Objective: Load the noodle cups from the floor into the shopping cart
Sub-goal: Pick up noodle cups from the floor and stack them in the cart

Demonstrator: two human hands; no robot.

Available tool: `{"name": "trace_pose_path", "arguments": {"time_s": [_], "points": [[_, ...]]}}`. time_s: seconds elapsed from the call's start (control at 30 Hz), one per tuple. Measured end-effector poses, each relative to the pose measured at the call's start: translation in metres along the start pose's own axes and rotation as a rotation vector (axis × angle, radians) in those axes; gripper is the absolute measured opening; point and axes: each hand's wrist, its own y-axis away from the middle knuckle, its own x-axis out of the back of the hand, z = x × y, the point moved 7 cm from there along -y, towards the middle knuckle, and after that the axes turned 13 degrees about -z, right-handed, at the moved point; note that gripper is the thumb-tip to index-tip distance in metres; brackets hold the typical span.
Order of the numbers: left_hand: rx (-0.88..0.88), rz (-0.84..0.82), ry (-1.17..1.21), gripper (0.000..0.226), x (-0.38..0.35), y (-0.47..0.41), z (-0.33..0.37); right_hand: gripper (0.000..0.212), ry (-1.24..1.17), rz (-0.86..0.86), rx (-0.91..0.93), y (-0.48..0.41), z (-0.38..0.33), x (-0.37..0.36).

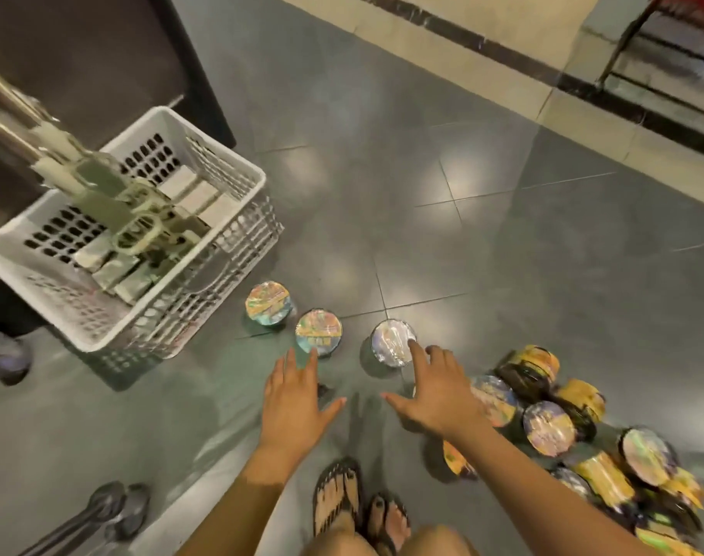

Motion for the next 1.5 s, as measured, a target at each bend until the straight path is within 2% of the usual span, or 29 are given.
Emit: {"name": "trace_pose_path", "arguments": {"time_s": [0.2,0.33,0.5,0.6,0.77,0.97,1.37,1.5], "points": [[0.076,0.044,0.001,0.112,-0.098,-0.154,-0.055,0.129,0.018,-0.032,-0.121,-0.157,0.058,-0.1],[0.083,0.093,0.036,0.123,-0.133,-0.211,-0.083,0.132,-0.024,-0.014,-0.116,-0.213,0.075,-0.141],[0.055,0.201,0.015,0.132,-0.13,-0.24,-0.094,0.128,-0.064,0.059,-0.062,-0.23,0.077,-0.151],[0.041,0.196,0.047,0.131,-0.128,-0.246,-0.093,0.123,-0.109,0.132,-0.035,-0.23,0.078,-0.151],[0.027,0.214,0.128,0.126,-0.118,-0.242,-0.086,0.121,-0.198,0.157,-0.04,-0.227,0.079,-0.144],[0.015,0.197,0.136,0.123,-0.05,-0.173,-0.059,0.123,-0.243,0.174,-0.089,-0.163,0.065,-0.077],[0.084,0.148,0.2,0.12,0.159,0.092,0.02,0.123,-0.235,0.079,-0.074,0.102,-0.021,0.149],[0.146,0.13,0.236,0.118,0.205,0.178,0.034,0.124,-0.231,0.112,-0.055,0.181,-0.047,0.208]]}}
